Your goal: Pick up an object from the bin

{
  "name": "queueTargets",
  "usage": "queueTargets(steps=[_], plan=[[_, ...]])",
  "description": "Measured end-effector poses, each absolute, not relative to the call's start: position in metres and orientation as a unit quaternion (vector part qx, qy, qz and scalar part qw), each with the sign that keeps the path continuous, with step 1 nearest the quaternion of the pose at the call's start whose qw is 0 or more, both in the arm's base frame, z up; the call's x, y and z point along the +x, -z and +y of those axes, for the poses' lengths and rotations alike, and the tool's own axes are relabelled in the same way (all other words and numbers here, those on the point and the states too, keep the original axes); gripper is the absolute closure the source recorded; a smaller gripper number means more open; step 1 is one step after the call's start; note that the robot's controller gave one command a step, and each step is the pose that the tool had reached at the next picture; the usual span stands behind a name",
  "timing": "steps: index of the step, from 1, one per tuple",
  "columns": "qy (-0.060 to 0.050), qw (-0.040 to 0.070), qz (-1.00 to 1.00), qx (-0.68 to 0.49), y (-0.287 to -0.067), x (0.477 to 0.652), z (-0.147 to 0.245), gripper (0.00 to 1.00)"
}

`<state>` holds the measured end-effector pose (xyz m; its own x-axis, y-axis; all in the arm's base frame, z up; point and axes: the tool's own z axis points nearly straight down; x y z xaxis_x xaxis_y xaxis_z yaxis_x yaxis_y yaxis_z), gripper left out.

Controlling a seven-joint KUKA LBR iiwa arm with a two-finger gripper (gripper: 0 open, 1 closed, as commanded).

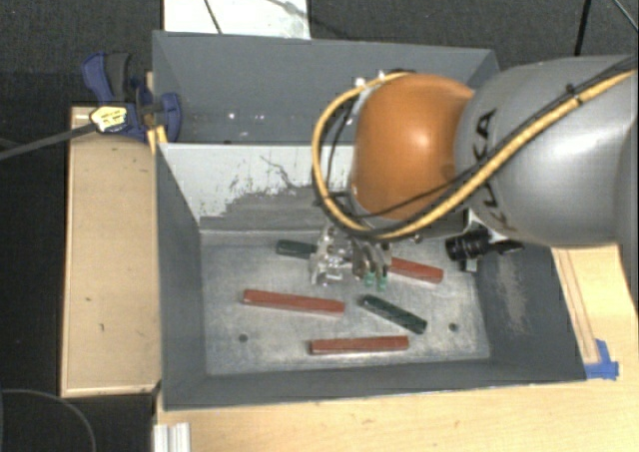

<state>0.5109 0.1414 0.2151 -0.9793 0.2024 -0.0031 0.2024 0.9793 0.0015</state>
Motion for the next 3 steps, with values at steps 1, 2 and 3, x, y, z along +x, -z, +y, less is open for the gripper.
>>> queueTargets(steps=[1,2,3], plan=[[0.000,0.001,0.995,0.102,-0.215,0.510,0.141,0.00],[-0.001,0.001,0.995,0.102,-0.215,0.510,0.141,0.00],[-0.002,0.005,0.995,0.099,-0.173,0.504,0.142,0.00]])
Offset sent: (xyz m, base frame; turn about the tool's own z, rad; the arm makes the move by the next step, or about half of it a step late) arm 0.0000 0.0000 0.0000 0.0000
